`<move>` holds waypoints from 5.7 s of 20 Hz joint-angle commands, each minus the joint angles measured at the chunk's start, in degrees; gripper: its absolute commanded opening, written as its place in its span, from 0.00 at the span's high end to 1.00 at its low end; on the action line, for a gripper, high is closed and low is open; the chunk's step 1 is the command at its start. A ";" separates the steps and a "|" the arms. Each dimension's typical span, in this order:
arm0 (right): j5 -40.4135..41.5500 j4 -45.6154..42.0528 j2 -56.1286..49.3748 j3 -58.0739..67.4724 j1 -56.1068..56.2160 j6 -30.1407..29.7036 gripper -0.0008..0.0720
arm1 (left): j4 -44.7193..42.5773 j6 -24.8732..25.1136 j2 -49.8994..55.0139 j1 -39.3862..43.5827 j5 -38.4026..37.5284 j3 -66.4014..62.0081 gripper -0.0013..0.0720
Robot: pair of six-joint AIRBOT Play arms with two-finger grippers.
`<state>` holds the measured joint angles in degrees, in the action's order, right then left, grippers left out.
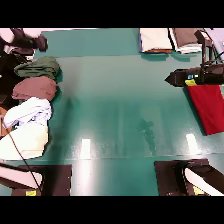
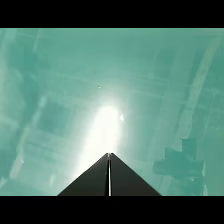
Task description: Fold the shirts.
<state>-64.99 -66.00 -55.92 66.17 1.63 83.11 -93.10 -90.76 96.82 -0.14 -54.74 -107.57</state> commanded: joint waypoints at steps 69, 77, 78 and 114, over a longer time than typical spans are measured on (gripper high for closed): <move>-7.19 5.90 2.10 -22.23 -9.94 -7.52 0.96 | 50.56 17.31 -9.38 14.60 -1.25 35.78 0.25; -7.23 5.95 2.10 -21.14 -9.94 -6.58 0.96 | 51.39 17.79 -2.12 21.44 7.19 35.63 0.66; -7.19 5.88 2.10 -20.90 -9.99 -6.60 0.96 | 51.21 17.81 -2.12 20.81 6.45 34.91 0.94; -15.98 -1.36 -25.49 11.91 -7.78 0.24 0.92 | 31.78 21.20 -14.53 8.55 -5.66 37.29 0.93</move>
<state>-87.24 -67.90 -76.86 81.65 -6.39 83.74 -61.60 -70.52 76.79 8.45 -67.07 -72.82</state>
